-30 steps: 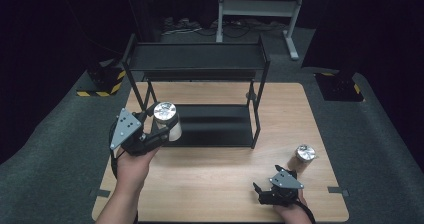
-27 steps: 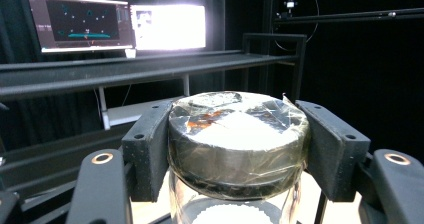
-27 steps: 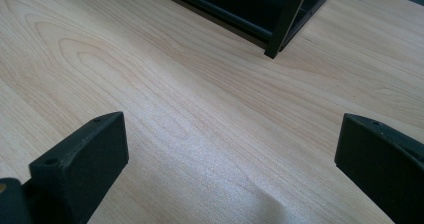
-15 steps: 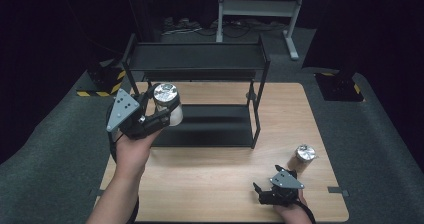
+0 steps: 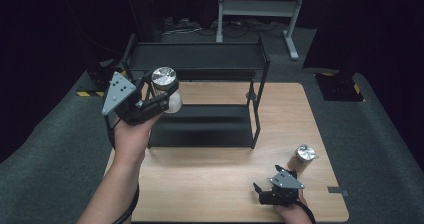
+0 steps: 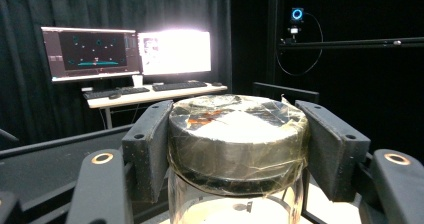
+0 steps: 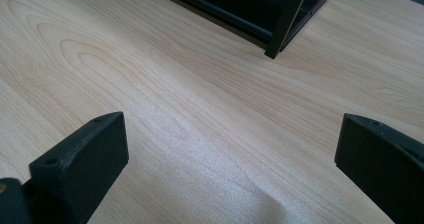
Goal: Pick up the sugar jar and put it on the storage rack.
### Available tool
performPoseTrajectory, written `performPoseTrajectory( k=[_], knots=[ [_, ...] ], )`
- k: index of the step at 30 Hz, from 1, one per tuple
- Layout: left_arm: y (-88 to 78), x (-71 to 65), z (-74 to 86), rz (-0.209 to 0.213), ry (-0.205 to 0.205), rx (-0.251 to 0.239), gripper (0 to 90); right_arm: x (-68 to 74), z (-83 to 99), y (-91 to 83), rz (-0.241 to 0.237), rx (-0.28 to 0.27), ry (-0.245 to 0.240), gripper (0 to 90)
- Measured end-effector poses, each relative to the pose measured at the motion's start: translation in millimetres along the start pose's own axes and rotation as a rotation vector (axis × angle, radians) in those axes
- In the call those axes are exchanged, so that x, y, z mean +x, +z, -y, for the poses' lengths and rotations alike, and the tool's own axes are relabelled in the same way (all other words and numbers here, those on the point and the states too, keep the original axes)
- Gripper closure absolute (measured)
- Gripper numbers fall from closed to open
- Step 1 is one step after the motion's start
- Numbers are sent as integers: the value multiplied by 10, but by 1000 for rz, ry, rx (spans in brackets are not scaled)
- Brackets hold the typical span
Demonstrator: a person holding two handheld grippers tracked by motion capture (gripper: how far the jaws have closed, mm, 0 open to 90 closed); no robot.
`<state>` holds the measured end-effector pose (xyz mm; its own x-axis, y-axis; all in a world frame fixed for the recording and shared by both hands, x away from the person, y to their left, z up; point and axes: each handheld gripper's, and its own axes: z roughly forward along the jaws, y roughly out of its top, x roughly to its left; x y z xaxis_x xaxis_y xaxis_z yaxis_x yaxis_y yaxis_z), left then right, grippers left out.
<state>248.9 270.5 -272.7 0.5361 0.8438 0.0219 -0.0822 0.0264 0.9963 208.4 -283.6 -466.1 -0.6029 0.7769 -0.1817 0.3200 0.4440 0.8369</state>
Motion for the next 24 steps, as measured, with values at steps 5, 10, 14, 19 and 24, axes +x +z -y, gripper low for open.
performPoseTrajectory(
  k=[5,10,14,19,24],
  knots=[
    [84,28,-72,-6,15,-9,346,-6,2,-1,0,-1,7,0],
    [169,60,-133,-20,11,-21,346,-7,8,-4,1,-4,11,0],
    [240,79,-187,-35,18,-26,347,-9,14,-7,1,-7,14,0],
    [319,118,-259,-48,22,-36,346,-12,17,-8,0,-9,16,0],
    [393,137,-339,-64,25,-46,346,-20,21,-11,0,-11,23,0]
  ],
)
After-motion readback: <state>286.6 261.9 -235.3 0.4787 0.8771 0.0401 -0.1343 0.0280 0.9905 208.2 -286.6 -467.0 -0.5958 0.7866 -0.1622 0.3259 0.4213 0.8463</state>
